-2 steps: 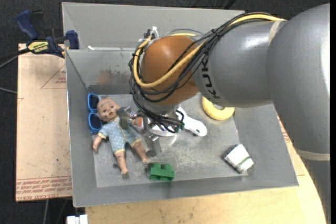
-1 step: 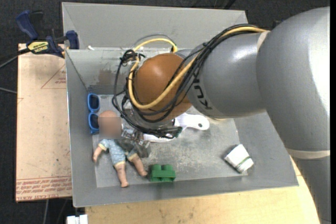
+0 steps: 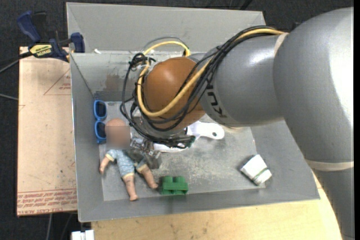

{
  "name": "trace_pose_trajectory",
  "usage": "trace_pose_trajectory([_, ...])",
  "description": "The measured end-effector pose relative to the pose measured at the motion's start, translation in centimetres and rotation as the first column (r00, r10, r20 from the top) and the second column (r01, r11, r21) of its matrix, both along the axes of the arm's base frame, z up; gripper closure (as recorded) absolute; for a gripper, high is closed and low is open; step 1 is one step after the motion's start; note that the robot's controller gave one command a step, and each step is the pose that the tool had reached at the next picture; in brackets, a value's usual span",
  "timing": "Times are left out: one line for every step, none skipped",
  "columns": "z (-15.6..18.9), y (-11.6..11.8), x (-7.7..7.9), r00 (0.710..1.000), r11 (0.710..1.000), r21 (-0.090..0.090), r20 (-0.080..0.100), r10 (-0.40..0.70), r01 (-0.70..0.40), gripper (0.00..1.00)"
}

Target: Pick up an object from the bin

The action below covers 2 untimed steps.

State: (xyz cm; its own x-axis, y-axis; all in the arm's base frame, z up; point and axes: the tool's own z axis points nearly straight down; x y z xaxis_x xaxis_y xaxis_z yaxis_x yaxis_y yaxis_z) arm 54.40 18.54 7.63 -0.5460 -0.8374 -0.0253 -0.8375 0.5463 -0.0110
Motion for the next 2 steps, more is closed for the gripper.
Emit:
trace_pose_trajectory([-0.01,0.00,0.00,1.000,1.000,0.000,0.000,0.000,0.000,1.00])
trace_pose_trajectory([-0.01,0.01,0.00,1.000,1.000,0.000,0.000,0.000,0.000,1.00])
